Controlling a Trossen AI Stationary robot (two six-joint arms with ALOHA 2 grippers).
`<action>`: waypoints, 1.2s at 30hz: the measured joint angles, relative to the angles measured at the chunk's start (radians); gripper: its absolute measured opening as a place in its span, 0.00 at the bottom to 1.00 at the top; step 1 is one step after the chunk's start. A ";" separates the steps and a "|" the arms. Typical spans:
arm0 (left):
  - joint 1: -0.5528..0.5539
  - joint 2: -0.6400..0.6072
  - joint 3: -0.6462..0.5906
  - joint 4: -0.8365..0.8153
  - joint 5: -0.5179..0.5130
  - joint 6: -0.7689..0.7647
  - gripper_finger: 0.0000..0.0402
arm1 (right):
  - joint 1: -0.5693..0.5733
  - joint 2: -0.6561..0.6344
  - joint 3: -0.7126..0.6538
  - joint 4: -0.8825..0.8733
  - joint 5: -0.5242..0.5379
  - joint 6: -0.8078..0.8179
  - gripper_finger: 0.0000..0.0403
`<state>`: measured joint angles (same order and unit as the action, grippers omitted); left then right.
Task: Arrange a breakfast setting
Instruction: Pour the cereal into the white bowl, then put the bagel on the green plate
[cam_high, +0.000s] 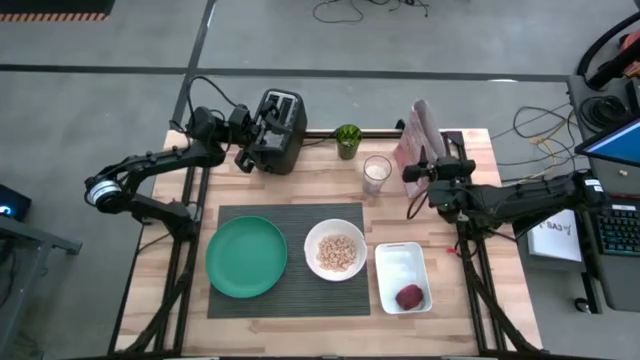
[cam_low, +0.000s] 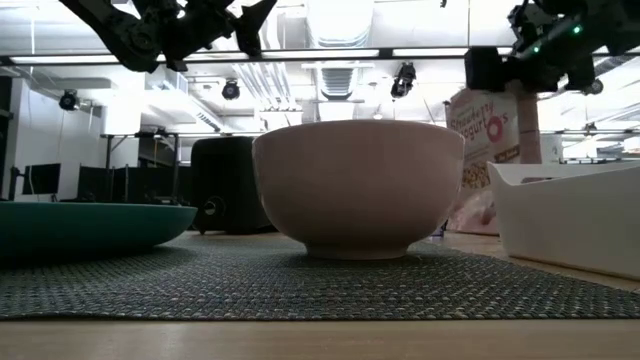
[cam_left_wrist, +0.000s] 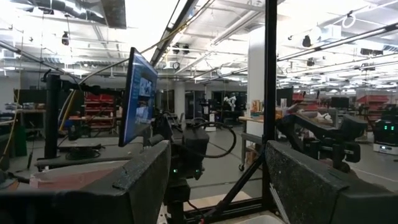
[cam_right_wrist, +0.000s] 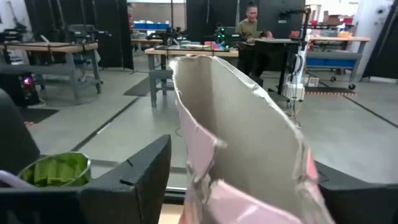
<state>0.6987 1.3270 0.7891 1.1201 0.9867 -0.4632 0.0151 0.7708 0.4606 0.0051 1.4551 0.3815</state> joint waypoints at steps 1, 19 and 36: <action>0.000 0.000 0.000 -0.004 0.000 -0.002 0.61 | 0.000 -0.001 0.003 -0.001 -0.005 -0.002 0.55; 0.047 0.000 0.000 -0.131 -0.038 -0.010 0.61 | 0.024 -0.007 0.146 -0.002 -0.024 -0.143 0.58; 0.059 0.000 0.000 -0.267 -0.110 0.059 0.61 | 0.025 -0.021 0.287 0.000 -0.023 -0.367 0.58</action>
<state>0.7578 1.3270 0.7891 0.8527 0.8763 -0.4046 0.0402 0.7498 0.7473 0.0048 1.4321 0.0149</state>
